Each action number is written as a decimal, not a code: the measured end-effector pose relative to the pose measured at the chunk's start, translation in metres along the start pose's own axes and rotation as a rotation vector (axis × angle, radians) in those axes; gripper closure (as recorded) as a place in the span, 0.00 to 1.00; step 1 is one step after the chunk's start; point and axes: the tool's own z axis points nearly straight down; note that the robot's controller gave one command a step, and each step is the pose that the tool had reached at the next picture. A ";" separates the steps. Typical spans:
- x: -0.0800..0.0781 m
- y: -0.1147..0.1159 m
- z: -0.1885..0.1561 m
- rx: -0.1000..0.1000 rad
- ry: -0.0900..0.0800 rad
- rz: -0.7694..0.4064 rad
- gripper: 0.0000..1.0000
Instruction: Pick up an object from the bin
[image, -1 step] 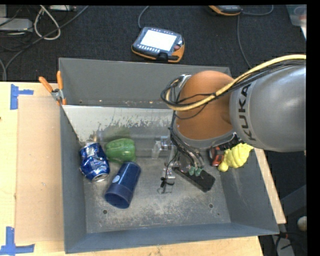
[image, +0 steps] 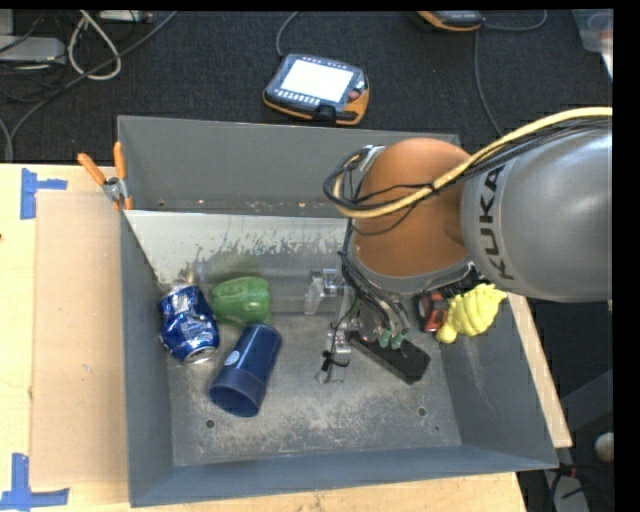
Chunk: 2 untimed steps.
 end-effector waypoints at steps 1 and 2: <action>-0.028 0.047 0.091 -0.001 -0.002 -0.232 0.00; -0.029 0.062 0.087 0.000 -0.003 -0.417 0.00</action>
Offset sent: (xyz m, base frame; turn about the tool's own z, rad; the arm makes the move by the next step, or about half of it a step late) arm 0.0303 0.0648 -0.0723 -0.4722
